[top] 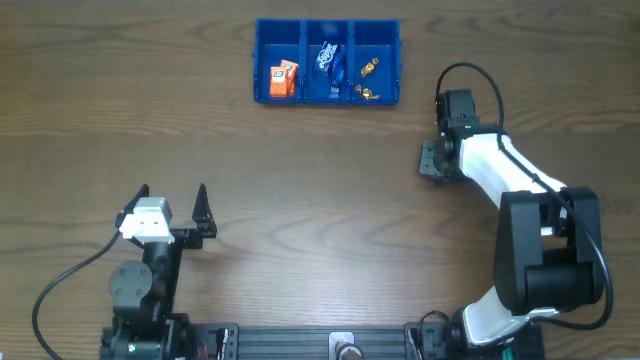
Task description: Sort Candies Into Trays
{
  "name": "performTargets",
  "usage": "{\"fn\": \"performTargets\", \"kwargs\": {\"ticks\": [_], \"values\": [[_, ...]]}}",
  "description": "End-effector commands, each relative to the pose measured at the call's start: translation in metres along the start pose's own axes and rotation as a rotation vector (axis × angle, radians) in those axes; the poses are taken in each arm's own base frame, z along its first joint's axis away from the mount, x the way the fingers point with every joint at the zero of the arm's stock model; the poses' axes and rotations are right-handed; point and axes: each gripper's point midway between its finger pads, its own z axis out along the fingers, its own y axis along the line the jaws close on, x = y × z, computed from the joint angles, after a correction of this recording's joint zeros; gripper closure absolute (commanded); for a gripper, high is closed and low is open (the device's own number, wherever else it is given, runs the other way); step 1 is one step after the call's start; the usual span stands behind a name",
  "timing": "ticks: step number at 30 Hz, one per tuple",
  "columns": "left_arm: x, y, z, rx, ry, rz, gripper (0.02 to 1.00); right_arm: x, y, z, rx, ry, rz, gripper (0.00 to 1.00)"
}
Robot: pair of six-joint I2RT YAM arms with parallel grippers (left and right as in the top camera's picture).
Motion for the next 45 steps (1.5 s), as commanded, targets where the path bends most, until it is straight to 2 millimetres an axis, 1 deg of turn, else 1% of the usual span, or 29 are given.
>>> {"fn": "performTargets", "kwargs": {"ticks": [1, 4, 7, 9, 10, 11, 12, 15, 18, 19, 21, 22, 24, 25, 26, 27, 28, 29, 31, 32, 36, 39, 41, 43, 44, 45], "values": [[0.016, 0.001, 0.001, 0.002, 0.05, 0.003, 0.023, 0.002, 0.002, 0.004, -0.018, 0.008, 0.009, 0.82], [0.016, 0.001, 0.001, 0.002, 0.05, 0.003, 0.023, 0.003, 0.005, 0.003, -0.025, 0.009, 0.003, 0.829], [0.016, 0.001, 0.001, 0.002, 0.05, 0.003, 0.02, 0.001, 0.019, -0.002, -0.077, -0.003, -0.012, 0.838], [0.016, 0.001, 0.001, 0.002, 0.05, 0.003, 0.023, -0.006, 0.037, -0.016, -0.129, -0.051, -0.043, 0.842], [0.016, 0.001, 0.001, 0.002, 0.05, 0.003, 0.02, -0.012, 0.047, -0.026, -0.154, -0.089, -0.065, 0.842], [0.016, 0.001, 0.001, 0.002, 0.05, 0.003, 0.02, -0.021, 0.059, -0.041, -0.18, -0.147, -0.089, 0.84], [0.016, 0.001, 0.001, 0.002, 0.05, 0.003, 0.02, -0.027, 0.067, -0.052, -0.195, -0.183, -0.104, 0.84], [0.016, 0.001, 0.001, 0.002, 0.05, 0.003, 0.02, -0.055, 0.094, -0.096, -0.249, -0.301, -0.151, 0.838], [0.016, 0.001, 0.001, 0.002, 0.05, 0.003, 0.02, -0.089, 0.113, -0.142, -0.276, -0.388, -0.169, 0.838], [0.016, 0.001, 0.001, 0.002, 0.05, 0.003, 0.023, -0.103, 0.117, -0.159, -0.269, -0.427, -0.168, 0.838], [0.016, 0.001, 0.001, 0.002, 0.05, 0.003, 0.02, -0.129, 0.12, -0.182, -0.258, -0.487, -0.154, 0.838], [0.016, 0.001, 0.001, 0.002, 0.05, 0.003, 0.023, -0.142, 0.122, -0.19, -0.251, -0.516, -0.146, 0.833], [0.016, 0.001, 0.001, 0.002, 0.05, 0.003, 0.02, -0.167, 0.125, -0.199, -0.232, -0.562, -0.131, 0.825], [0.016, 0.001, 0.001, 0.002, 0.05, 0.003, 0.02, -0.18, 0.129, -0.198, -0.221, -0.574, -0.126, 0.82], [0.016, 0.001, 0.001, 0.002, 0.05, 0.003, 0.02, -0.186, 0.131, -0.195, -0.215, -0.576, -0.129, 0.818], [0.016, 0.001, 0.001, 0.002, 0.05, 0.003, 0.02, -0.193, 0.136, -0.187, -0.208, -0.57, -0.145, 0.814], [0.016, 0.001, 0.001, 0.002, 0.05, 0.003, 0.02, -0.196, 0.138, -0.181, -0.206, -0.564, -0.145, 0.814], [0.016, 0.001, 0.001, 0.002, 0.05, 0.003, 0.02, -0.199, 0.142, -0.171, -0.202, -0.55, -0.146, 0.814], [0.016, 0.001, 0.001, 0.002, 0.05, 0.003, 0.02, -0.203, 0.147, -0.152, -0.197, -0.524, -0.139, 0.814], [0.016, 0.001, 0.001, 0.002, 0.05, 0.003, 0.02, -0.204, 0.15, -0.133, -0.195, -0.504, -0.128, 0.814], [0.016, 0.001, 0.001, 0.002, 0.05, 0.003, 0.02, -0.204, 0.155, -0.11, -0.192, -0.479, -0.125, 0.796], [0.016, 0.001, 0.001, 0.002, 0.05, 0.003, 0.02, -0.203, 0.156, -0.1, -0.187, -0.465, -0.128, 0.785], [0.016, 0.001, 0.001, 0.002, 0.05, 0.003, 0.023, -0.204, 0.157, -0.098, -0.187, -0.466, -0.128, 0.748], [0.016, 0.001, 0.001, 0.002, 0.05, 0.003, 0.02, -0.205, 0.157, -0.099, -0.189, -0.474, -0.132, 0.654], [0.016, 0.001, 0.001, 0.002, 0.05, 0.003, 0.023, -0.206, 0.158, -0.1, -0.19, -0.479, -0.135, 0.546], [0.016, 0.001, 0.001, 0.002, 0.05, 0.003, 0.023, -0.207, 0.157, -0.1, -0.19, -0.481, -0.133, 0.461]]}}
